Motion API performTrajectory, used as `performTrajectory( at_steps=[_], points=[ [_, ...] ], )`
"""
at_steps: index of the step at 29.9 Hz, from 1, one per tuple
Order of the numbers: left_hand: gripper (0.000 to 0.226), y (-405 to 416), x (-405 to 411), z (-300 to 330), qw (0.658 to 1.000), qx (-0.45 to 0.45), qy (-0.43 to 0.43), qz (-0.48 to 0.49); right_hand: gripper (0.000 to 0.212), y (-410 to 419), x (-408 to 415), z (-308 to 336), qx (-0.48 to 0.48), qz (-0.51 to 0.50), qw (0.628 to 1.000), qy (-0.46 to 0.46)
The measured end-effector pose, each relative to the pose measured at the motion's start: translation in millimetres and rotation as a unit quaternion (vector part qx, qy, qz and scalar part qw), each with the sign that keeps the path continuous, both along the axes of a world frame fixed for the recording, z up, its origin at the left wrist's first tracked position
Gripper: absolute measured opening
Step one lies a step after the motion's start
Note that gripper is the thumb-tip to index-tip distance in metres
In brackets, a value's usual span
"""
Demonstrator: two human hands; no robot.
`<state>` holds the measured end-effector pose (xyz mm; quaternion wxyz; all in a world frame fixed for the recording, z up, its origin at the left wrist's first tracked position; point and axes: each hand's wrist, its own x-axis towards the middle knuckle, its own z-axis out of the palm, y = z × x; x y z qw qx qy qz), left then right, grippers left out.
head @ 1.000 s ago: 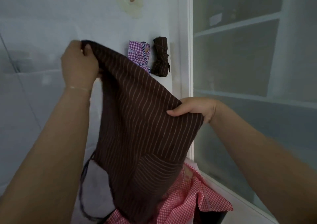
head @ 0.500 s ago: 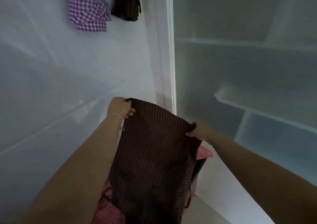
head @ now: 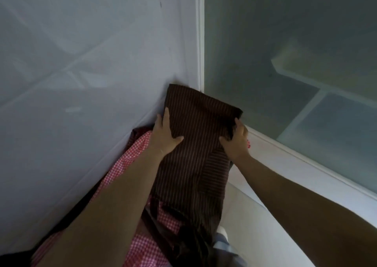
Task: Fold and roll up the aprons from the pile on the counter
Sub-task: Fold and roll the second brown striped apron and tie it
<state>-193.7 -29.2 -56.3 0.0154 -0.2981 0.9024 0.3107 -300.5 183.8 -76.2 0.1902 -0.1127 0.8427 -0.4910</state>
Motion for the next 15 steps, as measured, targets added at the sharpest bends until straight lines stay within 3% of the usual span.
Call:
performTrajectory(
  at_steps=[3,6,8,12,13,15],
  points=[
    [0.1,15,51,-61,0.994,-0.007,-0.094,0.052,0.086,11,23,-48,0.052,-0.079,0.99,-0.102],
    [0.099,10,82,-91,0.99,0.006,-0.081,0.118,0.09,19,40,-75,0.022,-0.145,0.966,-0.212],
    [0.089,3,88,-91,0.982,0.081,-0.017,0.171,0.093,24,49,-82,-0.043,-0.193,0.941,-0.275],
    [0.075,-17,98,-94,0.97,0.149,-0.021,0.191,0.07,32,60,-92,-0.064,-0.217,0.899,-0.375],
    [0.078,-21,100,-94,0.956,0.214,-0.032,0.2,0.066,35,63,-93,-0.061,-0.2,0.892,-0.401],
    [0.096,-27,107,-93,0.887,0.402,-0.023,0.227,0.061,42,72,-96,-0.057,-0.167,0.881,-0.44]
  ],
)
